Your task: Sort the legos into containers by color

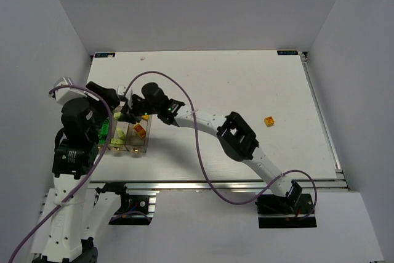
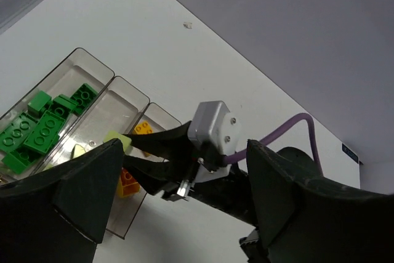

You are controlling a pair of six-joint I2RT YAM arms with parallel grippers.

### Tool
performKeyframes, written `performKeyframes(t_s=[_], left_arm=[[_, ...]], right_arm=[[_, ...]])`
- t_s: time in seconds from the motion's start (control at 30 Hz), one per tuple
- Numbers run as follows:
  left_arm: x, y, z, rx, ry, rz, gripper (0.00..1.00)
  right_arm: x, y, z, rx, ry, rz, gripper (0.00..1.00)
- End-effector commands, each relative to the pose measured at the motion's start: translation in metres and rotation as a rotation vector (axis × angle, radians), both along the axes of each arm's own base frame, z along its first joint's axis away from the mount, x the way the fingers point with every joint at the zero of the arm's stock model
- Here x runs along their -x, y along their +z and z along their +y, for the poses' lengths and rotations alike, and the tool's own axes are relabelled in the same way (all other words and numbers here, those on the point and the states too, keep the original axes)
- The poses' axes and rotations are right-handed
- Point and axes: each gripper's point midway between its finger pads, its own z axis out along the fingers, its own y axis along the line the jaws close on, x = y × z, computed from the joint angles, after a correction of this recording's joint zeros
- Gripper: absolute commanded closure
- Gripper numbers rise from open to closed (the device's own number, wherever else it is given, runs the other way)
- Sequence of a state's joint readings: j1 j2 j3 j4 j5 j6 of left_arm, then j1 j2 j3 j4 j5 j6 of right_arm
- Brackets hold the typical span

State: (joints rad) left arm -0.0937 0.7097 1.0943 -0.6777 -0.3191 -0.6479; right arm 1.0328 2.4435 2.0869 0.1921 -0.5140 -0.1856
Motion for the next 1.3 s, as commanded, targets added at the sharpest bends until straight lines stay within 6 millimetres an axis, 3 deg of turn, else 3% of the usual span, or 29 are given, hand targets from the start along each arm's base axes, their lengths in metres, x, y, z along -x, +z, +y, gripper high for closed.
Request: performKeyframes(t_s=[0.0,0.13,0.2,0.23,0.3,0.33,0.37,0.43,0.5,0.63,0.73,0.77,0.8,0.83,0.87,0.9,0.93,0.97,1.03,1.07,1.1,1.13,1.17,1.2,1.23,1.27], left_arm=[[0.005,0.001,0.004,-0.024,0.012,0.023,0.09],[0.003,0.002,0.001,-0.04,-0.013,0.028,0.08],[0.001,0.001,0.001,-0.05,-0.02,0.034,0.07],[-0.001,0.001,0.0,-0.054,-0.028,0.032,0.07],[-0.001,0.0,0.0,-0.069,-0.032,0.035,0.06],[-0.003,0.001,0.0,-0.075,-0.035,0.034,0.06],[-0.004,0.002,0.0,-0.088,-0.039,0.034,0.06],[-0.006,0.005,0.001,-0.1,-0.042,0.028,0.05],[-0.008,0.005,0.0,-0.115,-0.054,0.032,0.05],[-0.014,0.005,-0.004,-0.122,-0.077,0.025,0.06],[-0.017,0.004,-0.008,-0.116,-0.096,0.015,0.11],[-0.018,0.003,-0.009,-0.116,-0.101,0.012,0.13],[-0.019,0.004,-0.012,-0.111,-0.115,0.003,0.22],[-0.02,0.001,-0.013,-0.109,-0.121,0.007,0.29],[-0.021,0.001,-0.015,-0.104,-0.127,0.0,0.36],[-0.023,0.002,-0.019,-0.099,-0.149,-0.01,0.45],[-0.024,-0.002,-0.021,-0.092,-0.162,-0.005,0.64],[-0.026,-0.004,-0.025,-0.088,-0.178,-0.004,0.72],[-0.032,-0.009,-0.039,-0.069,-0.251,-0.005,0.86],[-0.035,-0.016,-0.044,-0.061,-0.278,0.009,0.92],[-0.042,-0.023,-0.05,-0.045,-0.307,0.021,0.98],[-0.043,-0.027,-0.065,-0.015,-0.383,0.027,1.0],[-0.046,-0.032,-0.071,0.002,-0.411,0.035,1.0],[-0.053,-0.041,-0.076,0.019,-0.434,0.049,1.0],[-0.053,-0.046,-0.086,0.052,-0.482,0.057,1.0],[-0.056,-0.049,-0.091,0.07,-0.5,0.06,0.95]], right_arm=[[-0.006,0.06,0.03,-0.197,-0.1,-0.046,1.0],[0.006,0.036,0.044,-0.18,-0.115,-0.064,1.0],[0.012,0.026,0.046,-0.166,-0.113,-0.075,0.93],[0.011,0.025,0.046,-0.165,-0.12,-0.081,0.82],[0.011,0.017,0.045,-0.15,-0.124,-0.092,0.69],[0.009,0.014,0.045,-0.145,-0.131,-0.099,0.54],[0.009,0.012,0.044,-0.141,-0.132,-0.105,0.48],[0.009,0.013,0.044,-0.138,-0.12,-0.124,0.38],[0.006,0.017,0.042,-0.144,-0.122,-0.134,0.33],[-0.004,0.037,0.028,-0.147,-0.137,-0.14,0.28],[-0.022,0.048,0.003,-0.128,-0.167,-0.133,0.29],[-0.035,0.05,-0.009,-0.118,-0.186,-0.127,0.33],[-0.037,0.068,-0.02,-0.13,-0.183,-0.124,0.47],[-0.055,0.059,-0.039,-0.098,-0.211,-0.084,0.56],[-0.055,0.072,-0.054,-0.096,-0.196,-0.067,0.76],[-0.061,0.071,-0.067,-0.081,-0.205,-0.048,0.86],[-0.077,0.053,-0.093,-0.034,-0.241,-0.013,0.93],[-0.078,0.072,-0.11,-0.045,-0.251,-0.027,1.0],[-0.086,0.063,-0.142,0.011,-0.283,-0.008,1.0],[-0.099,0.041,-0.173,0.066,-0.329,0.01,1.0],[-0.099,0.055,-0.195,0.068,-0.353,0.008,1.0],[-0.112,0.052,-0.224,0.089,-0.403,0.021,1.0],[-0.109,0.031,-0.246,0.14,-0.424,0.056,1.0],[-0.108,0.044,-0.267,0.141,-0.445,0.029,1.0],[-0.114,0.034,-0.298,0.191,-0.492,0.061,0.95],[-0.106,0.03,-0.319,0.229,-0.507,0.079,0.9]])
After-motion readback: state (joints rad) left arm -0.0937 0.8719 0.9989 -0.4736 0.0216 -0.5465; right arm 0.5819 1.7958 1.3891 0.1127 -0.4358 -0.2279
